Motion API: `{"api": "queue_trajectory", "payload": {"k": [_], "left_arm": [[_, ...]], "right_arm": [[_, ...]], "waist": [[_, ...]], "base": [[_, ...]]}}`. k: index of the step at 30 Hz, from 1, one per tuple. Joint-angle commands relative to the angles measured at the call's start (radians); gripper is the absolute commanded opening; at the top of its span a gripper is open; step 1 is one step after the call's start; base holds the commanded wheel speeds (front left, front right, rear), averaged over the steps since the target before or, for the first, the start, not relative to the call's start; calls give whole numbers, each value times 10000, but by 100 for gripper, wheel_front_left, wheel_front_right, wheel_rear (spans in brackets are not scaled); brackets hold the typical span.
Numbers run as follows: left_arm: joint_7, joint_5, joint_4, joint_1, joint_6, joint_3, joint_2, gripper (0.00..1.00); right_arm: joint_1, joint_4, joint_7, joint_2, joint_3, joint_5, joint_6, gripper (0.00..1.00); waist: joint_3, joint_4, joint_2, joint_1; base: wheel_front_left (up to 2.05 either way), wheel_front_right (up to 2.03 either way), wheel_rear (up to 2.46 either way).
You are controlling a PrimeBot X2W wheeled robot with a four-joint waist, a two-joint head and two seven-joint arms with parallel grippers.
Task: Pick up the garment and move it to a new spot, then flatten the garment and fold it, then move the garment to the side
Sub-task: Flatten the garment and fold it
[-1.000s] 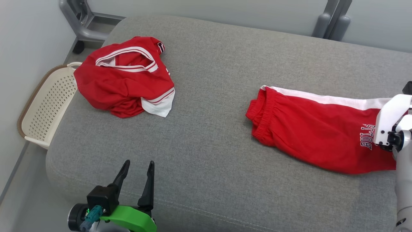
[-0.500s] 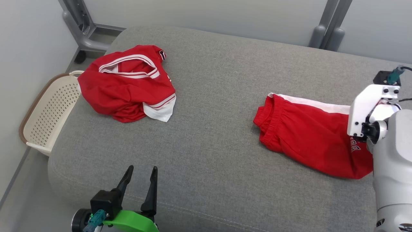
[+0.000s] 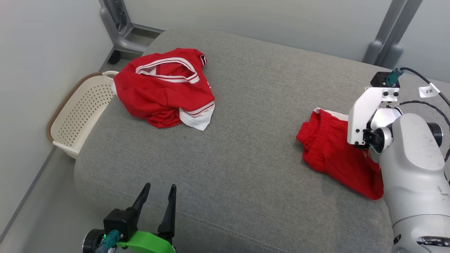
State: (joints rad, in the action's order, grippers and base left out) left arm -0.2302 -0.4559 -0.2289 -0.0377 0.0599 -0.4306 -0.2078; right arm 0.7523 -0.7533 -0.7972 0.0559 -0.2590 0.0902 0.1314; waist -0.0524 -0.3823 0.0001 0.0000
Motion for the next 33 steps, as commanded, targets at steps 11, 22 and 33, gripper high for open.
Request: {"api": "queue_trajectory", "payload": {"k": [11,22,33], "left_arm": [[-117,-90,-263,-176,-133,-201,207,100],[-199,-133,-365,-225,-69,-191,278,100],[-277,-167,-315,-165,30,23,162,100]], "right_arm": [[760,-1317,755,-39,-97,221,-14,0],[1216,-2273,1417,-31,-197,496,-14,100],[1526,-1944,2401,473,547,199,-14,100]], "waist": [[-122,-952,-1,0],[-280,-1144,-1,0],[-52,-430,-1,0]], "base": [[0,0,0],[0,0,0],[0,0,0]]}}
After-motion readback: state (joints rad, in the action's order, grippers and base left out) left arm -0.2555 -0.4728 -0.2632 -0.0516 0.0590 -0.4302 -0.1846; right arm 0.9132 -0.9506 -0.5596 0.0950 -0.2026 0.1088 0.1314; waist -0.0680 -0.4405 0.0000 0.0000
